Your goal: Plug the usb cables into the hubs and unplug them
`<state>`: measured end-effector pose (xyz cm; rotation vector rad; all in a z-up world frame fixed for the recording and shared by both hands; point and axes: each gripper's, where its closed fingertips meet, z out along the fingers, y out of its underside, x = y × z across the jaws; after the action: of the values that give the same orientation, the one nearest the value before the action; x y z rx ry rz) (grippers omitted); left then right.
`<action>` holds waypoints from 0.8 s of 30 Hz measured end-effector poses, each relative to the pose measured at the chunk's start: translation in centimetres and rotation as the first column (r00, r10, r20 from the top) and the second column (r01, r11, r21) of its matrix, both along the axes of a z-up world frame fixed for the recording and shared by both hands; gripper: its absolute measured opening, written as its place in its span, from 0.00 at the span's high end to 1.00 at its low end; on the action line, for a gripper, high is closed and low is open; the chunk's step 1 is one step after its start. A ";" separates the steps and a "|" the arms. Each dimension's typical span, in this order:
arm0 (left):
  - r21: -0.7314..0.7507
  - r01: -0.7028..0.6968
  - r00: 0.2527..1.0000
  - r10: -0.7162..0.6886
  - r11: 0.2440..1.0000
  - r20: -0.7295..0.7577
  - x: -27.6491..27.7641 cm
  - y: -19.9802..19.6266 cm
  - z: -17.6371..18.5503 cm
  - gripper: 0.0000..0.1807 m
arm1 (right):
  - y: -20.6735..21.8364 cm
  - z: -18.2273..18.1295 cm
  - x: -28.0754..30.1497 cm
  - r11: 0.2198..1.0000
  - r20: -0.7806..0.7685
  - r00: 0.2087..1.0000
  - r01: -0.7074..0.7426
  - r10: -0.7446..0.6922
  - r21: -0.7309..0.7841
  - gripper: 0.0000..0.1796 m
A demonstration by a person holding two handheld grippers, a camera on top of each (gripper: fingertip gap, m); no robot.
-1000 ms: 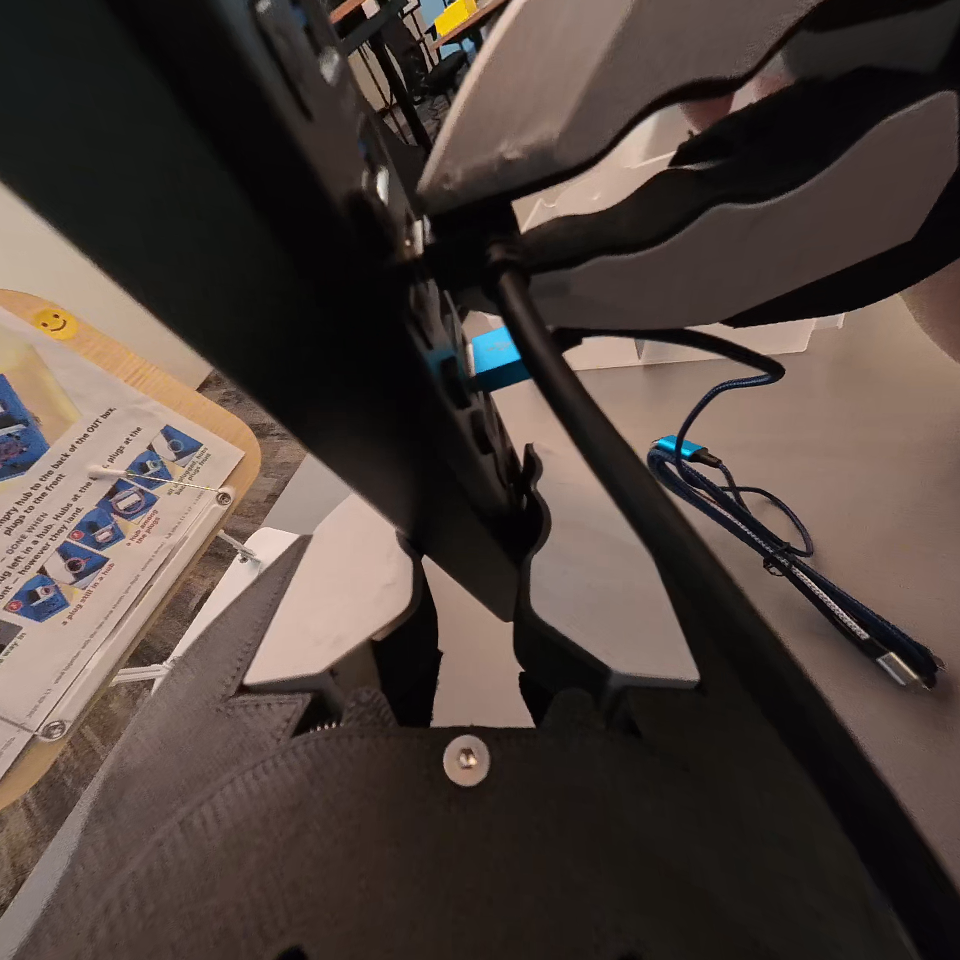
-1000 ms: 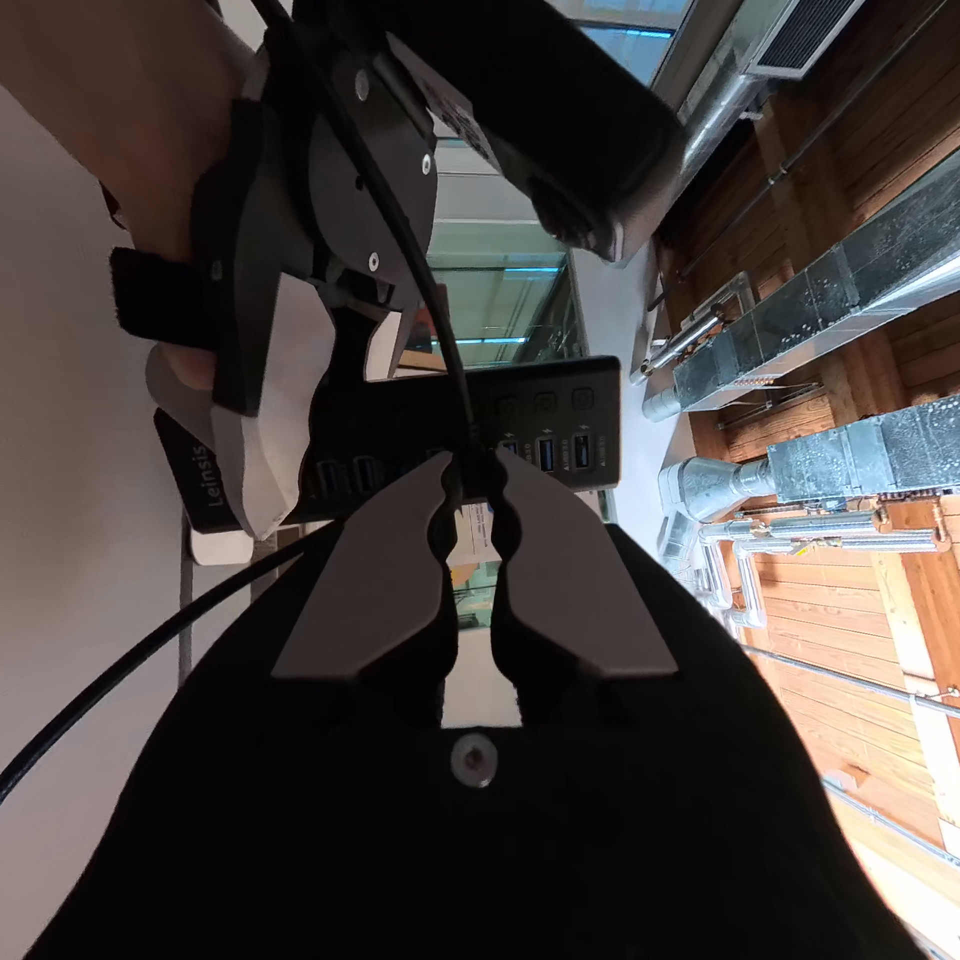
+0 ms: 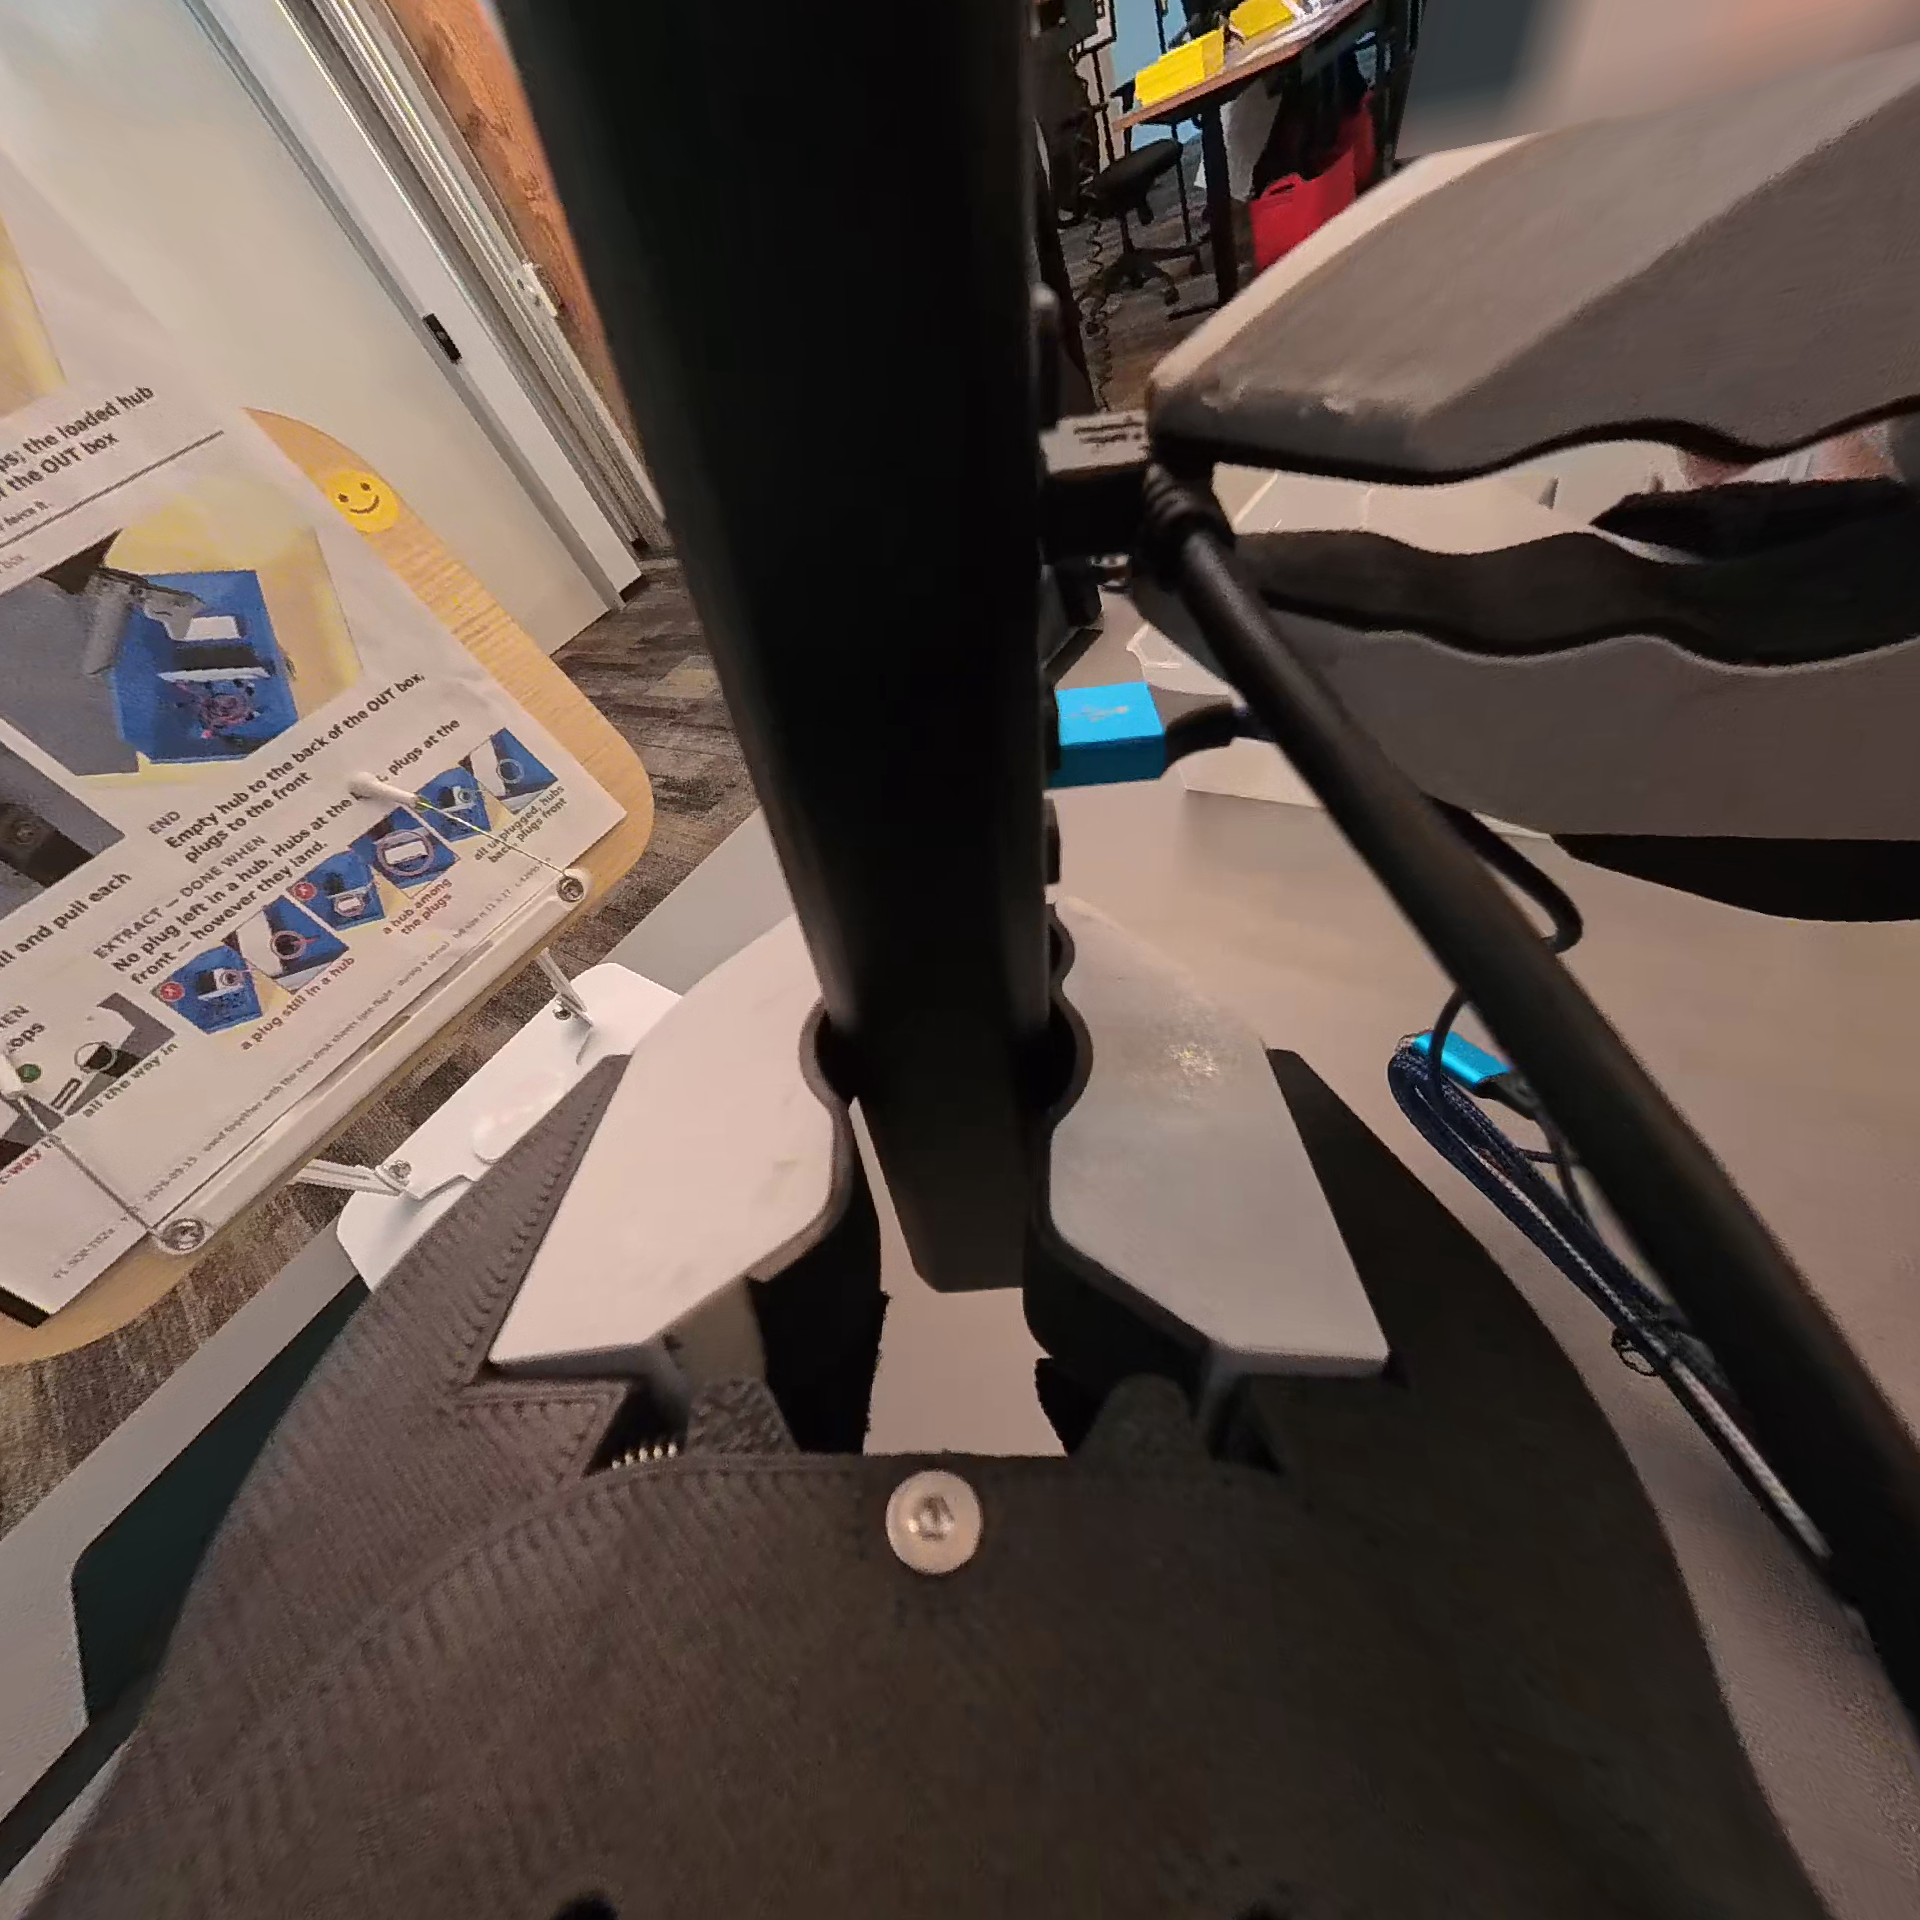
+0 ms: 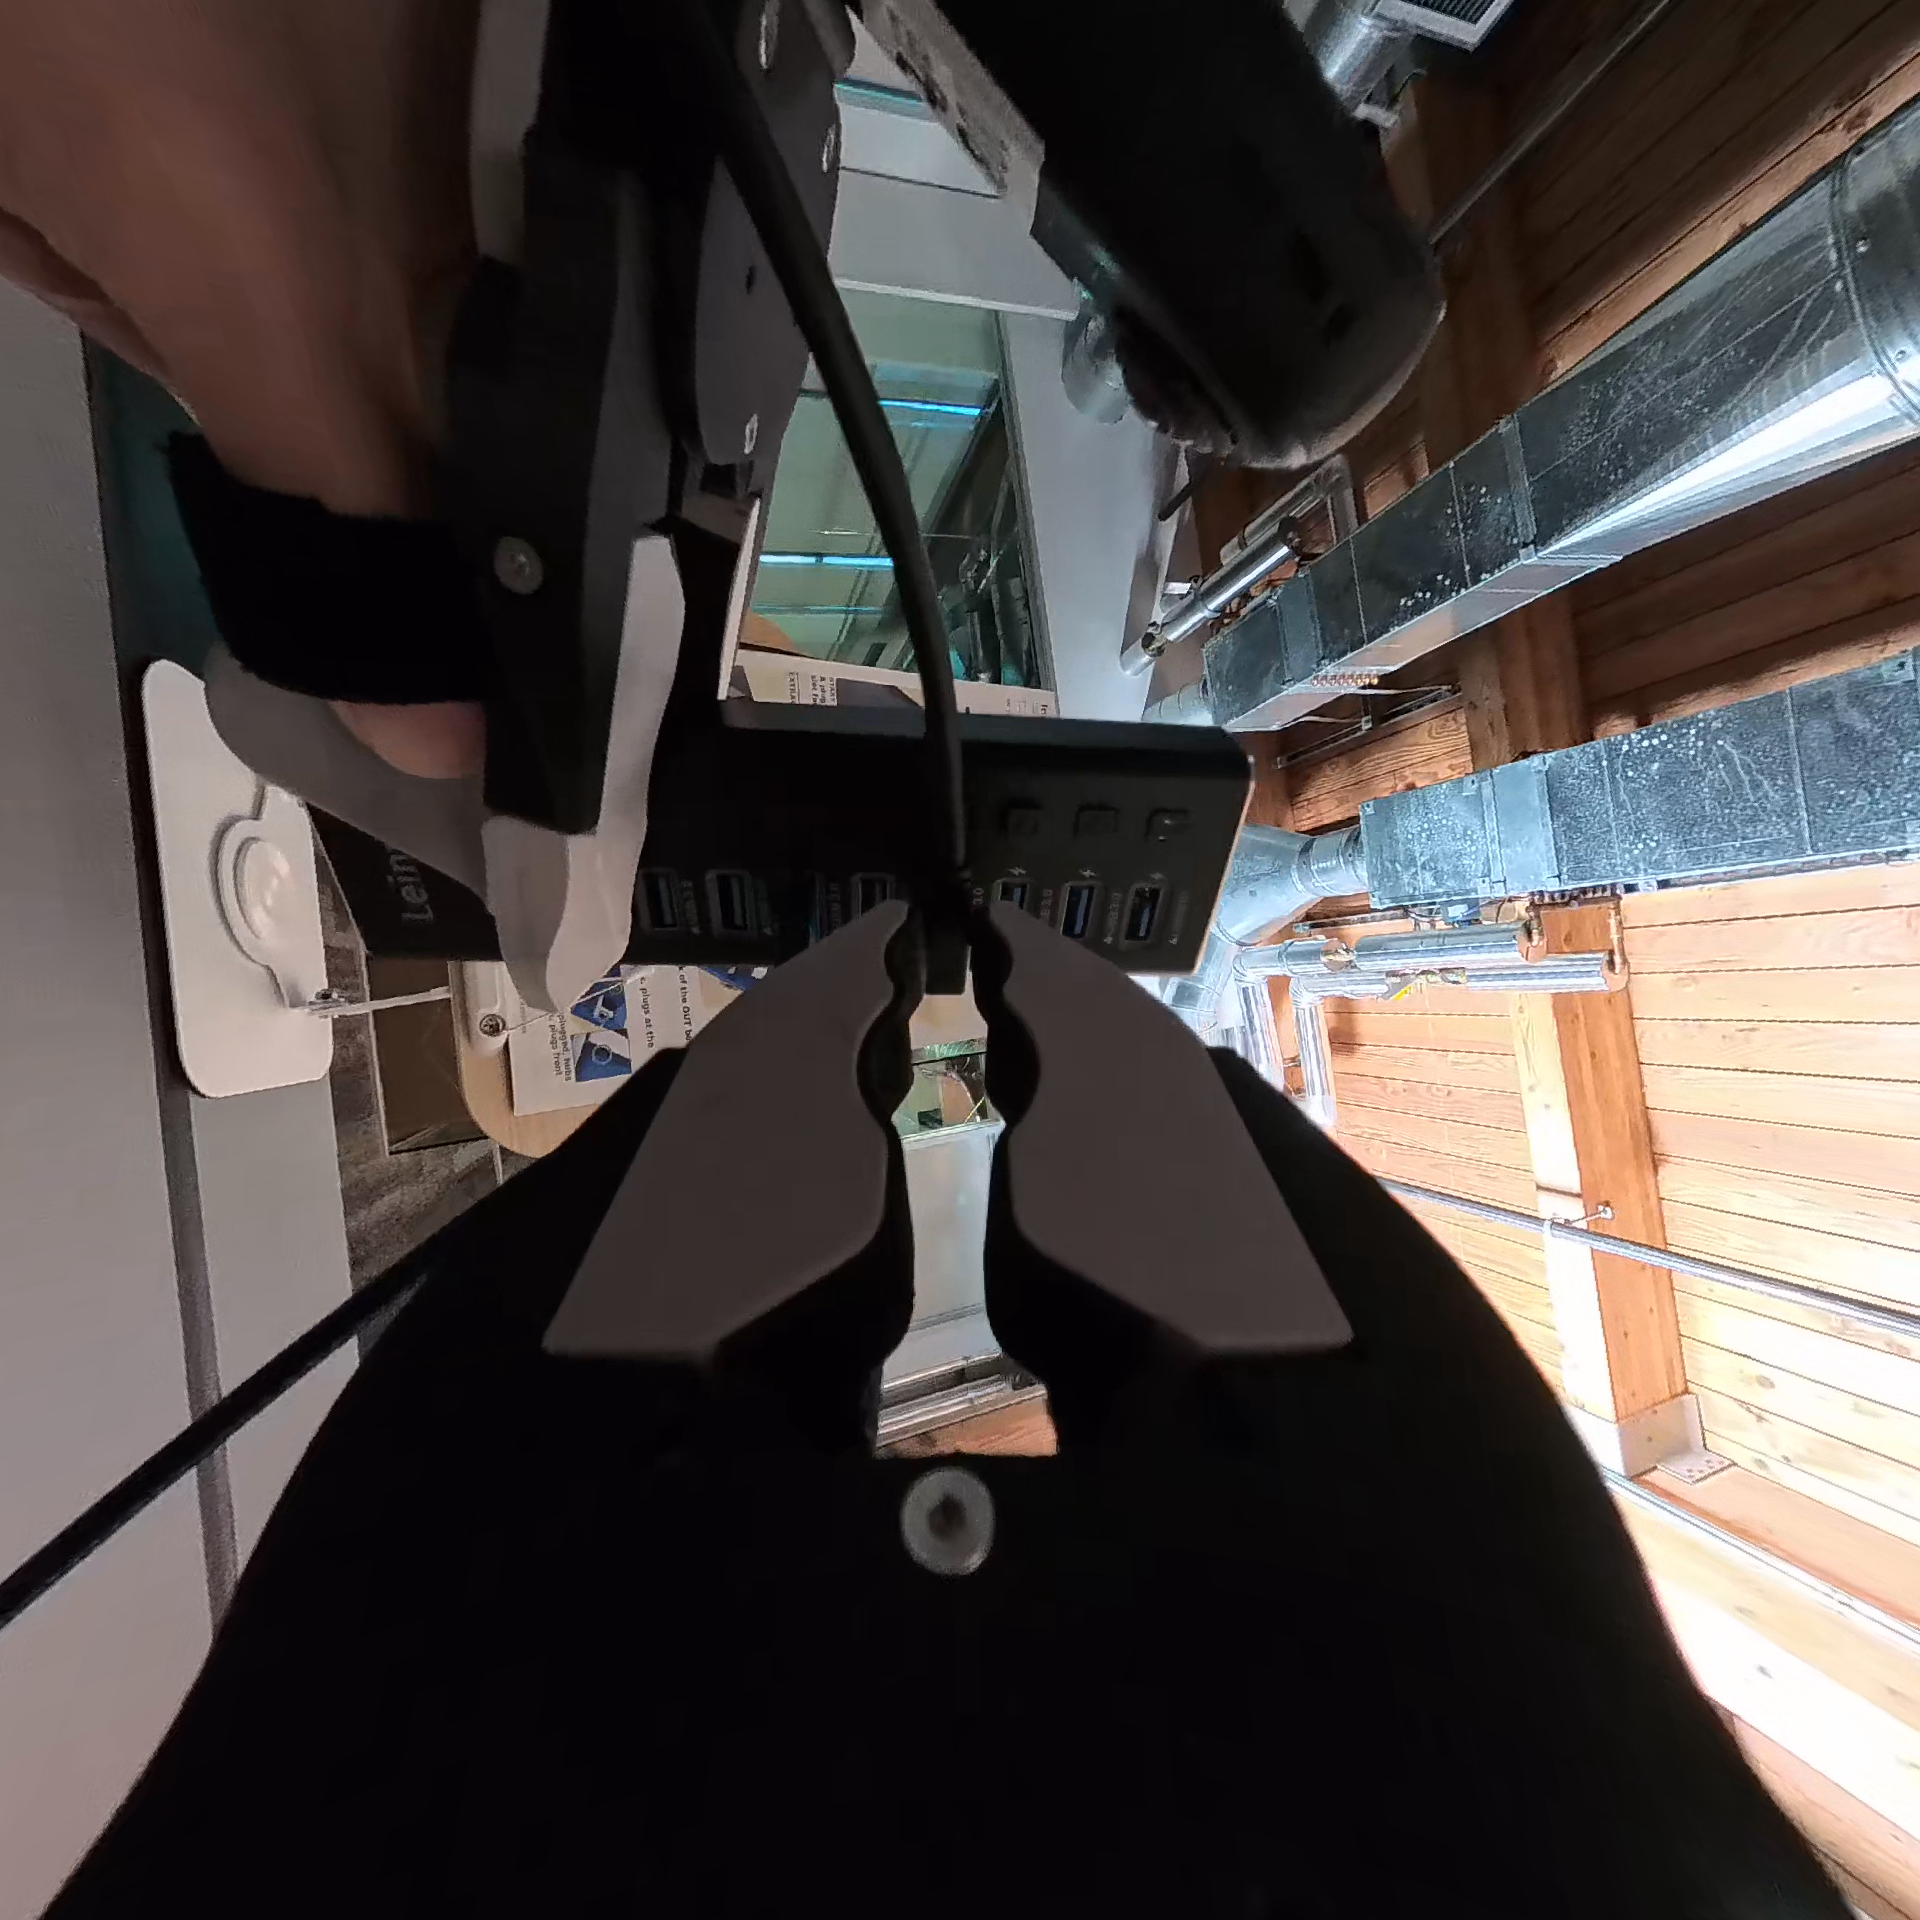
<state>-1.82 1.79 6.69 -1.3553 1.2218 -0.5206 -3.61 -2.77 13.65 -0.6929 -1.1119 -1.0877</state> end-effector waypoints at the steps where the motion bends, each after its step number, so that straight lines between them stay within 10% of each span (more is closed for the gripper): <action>1: -0.001 0.002 1.000 -0.002 1.000 0.002 0.0 0.0 0.0 0.84 | 0.0 0.0 0.1 1.000 -0.003 1.000 0.002 -0.002 -0.005 0.95; 24: 0.014 0.107 0.988 -0.108 0.994 0.115 0.8 -1.1 0.6 0.84 | -0.9 0.0 -1.1 1.000 0.014 1.000 -0.023 0.023 -0.003 0.95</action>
<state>-1.05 0.68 7.34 -1.2403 1.2051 -0.6603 -4.72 -3.67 13.65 -0.6745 -1.1311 -1.0728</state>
